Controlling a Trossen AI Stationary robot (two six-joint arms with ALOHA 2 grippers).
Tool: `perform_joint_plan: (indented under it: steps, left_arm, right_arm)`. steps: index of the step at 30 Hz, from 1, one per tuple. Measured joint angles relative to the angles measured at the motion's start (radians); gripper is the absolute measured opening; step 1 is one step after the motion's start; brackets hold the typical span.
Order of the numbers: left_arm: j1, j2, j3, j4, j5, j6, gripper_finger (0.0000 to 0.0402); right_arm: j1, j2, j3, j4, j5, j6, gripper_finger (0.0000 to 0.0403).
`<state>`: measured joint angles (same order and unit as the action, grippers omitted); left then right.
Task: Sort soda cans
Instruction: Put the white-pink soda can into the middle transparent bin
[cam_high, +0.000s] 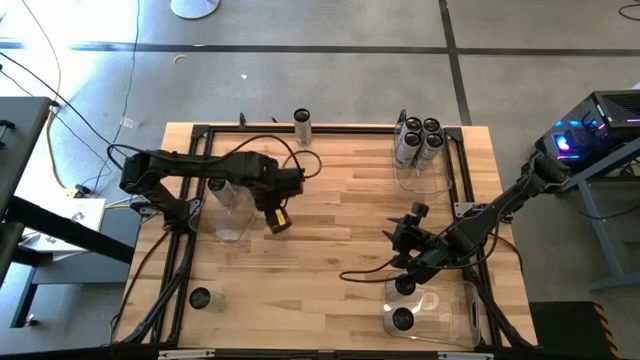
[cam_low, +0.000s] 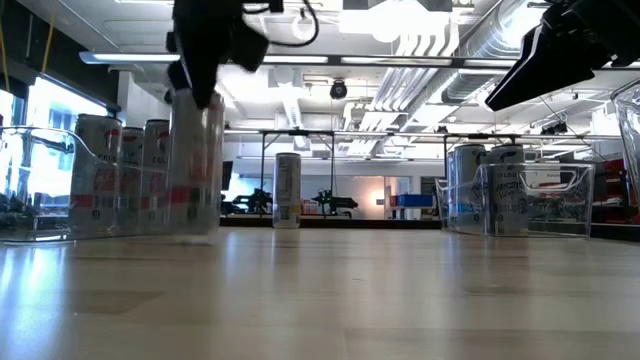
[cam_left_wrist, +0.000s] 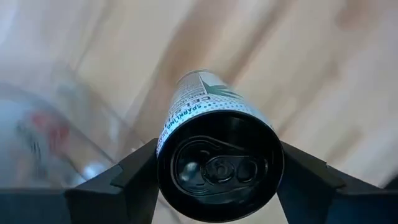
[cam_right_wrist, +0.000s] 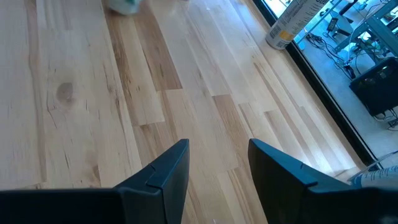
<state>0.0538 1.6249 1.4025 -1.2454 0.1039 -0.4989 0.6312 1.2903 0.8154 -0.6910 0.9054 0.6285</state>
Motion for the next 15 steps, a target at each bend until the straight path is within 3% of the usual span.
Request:
perform_joint_plan:
  steps: [3,7,11,15]
  left_arm:
    - [-0.028,0.000,0.055,-0.005,0.095,0.226,0.0245]
    - [-0.090,-0.001,0.153,-0.082,0.107,0.474,0.0245]
    - [-0.171,-0.001,0.243,-0.239,-0.025,0.707,0.0245]
    - [-0.243,-0.003,0.269,-0.345,-0.181,0.779,0.0245]
  right_arm:
    - [0.000,0.000,0.000,0.000,0.000,0.000,0.0160]
    - [0.000,0.000,0.000,0.000,0.000,0.000,0.0160]
    - [0.000,0.000,0.000,0.000,0.000,0.000,0.0160]
    - [0.000,0.000,0.000,0.000,0.000,0.000,0.0160]
